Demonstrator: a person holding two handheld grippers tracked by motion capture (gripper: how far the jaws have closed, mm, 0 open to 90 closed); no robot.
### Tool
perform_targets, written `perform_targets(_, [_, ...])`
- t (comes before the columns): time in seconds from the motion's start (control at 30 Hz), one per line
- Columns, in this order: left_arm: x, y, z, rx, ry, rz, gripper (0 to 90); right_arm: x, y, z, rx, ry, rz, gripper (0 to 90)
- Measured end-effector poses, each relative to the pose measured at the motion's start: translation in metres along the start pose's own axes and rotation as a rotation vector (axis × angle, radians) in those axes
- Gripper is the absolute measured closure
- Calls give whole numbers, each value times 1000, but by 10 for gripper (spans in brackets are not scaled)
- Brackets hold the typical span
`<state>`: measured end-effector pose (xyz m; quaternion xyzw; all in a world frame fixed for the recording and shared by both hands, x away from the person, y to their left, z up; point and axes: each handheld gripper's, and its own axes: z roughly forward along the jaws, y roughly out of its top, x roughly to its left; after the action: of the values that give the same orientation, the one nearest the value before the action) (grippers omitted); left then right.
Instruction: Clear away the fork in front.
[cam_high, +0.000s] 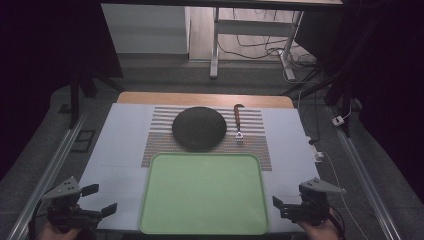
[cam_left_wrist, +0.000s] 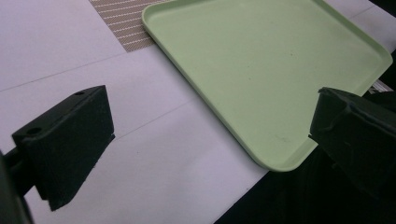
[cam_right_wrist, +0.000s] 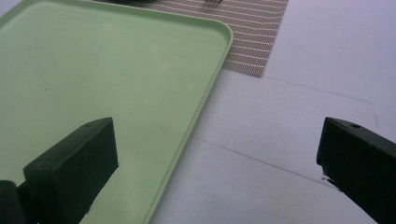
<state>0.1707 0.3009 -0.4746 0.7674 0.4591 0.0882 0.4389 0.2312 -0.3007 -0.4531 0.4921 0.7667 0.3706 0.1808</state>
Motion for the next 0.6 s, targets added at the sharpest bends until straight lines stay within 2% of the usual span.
perform_targets(0.17, [1,1,2,2,-16,-1,0,1,0,0,4,9,-9,0])
perform_targets(0.6, [-1,3,6,34,0,5,0,2,0,1,14,24,-27,0])
